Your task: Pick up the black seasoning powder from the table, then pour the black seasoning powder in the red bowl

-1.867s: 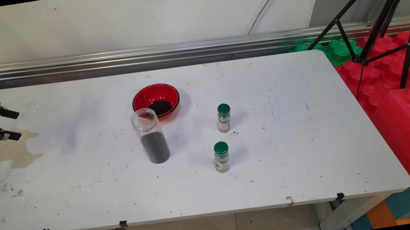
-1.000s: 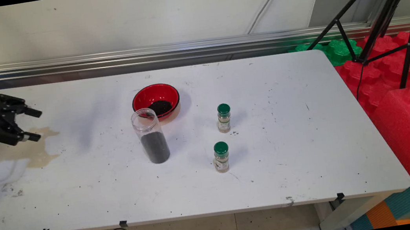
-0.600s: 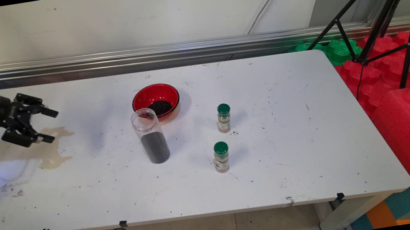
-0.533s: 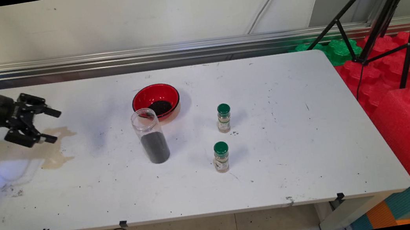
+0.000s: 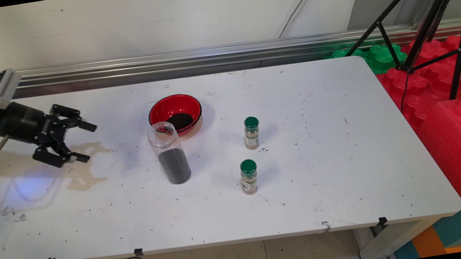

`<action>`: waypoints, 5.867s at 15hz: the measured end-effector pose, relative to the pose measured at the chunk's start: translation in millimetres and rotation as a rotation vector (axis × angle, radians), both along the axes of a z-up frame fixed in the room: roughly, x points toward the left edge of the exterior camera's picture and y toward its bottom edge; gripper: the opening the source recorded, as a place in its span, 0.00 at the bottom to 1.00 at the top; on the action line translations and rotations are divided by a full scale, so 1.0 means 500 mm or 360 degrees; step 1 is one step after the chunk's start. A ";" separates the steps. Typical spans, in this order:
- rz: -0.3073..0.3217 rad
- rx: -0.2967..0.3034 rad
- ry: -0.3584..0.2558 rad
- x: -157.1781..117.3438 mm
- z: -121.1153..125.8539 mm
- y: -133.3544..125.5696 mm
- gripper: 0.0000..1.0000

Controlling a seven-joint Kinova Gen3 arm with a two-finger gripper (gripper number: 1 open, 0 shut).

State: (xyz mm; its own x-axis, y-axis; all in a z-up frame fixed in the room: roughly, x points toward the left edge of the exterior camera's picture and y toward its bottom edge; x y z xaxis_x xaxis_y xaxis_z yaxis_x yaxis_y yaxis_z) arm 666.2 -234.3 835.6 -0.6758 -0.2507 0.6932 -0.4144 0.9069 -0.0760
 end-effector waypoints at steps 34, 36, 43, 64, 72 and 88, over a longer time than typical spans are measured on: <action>-0.0381 -0.0200 0.0476 -0.283 -0.179 -0.148 1.00; -0.0378 -0.0197 0.0480 -0.287 -0.186 -0.148 1.00; -0.0374 -0.0192 0.0490 -0.297 -0.199 -0.143 1.00; -0.0295 -0.0256 0.0503 -0.315 -0.119 -0.145 0.00; -0.0194 -0.0314 0.0547 -0.307 -0.027 -0.185 0.00; 0.0041 -0.0491 0.0504 -0.237 0.076 -0.321 0.00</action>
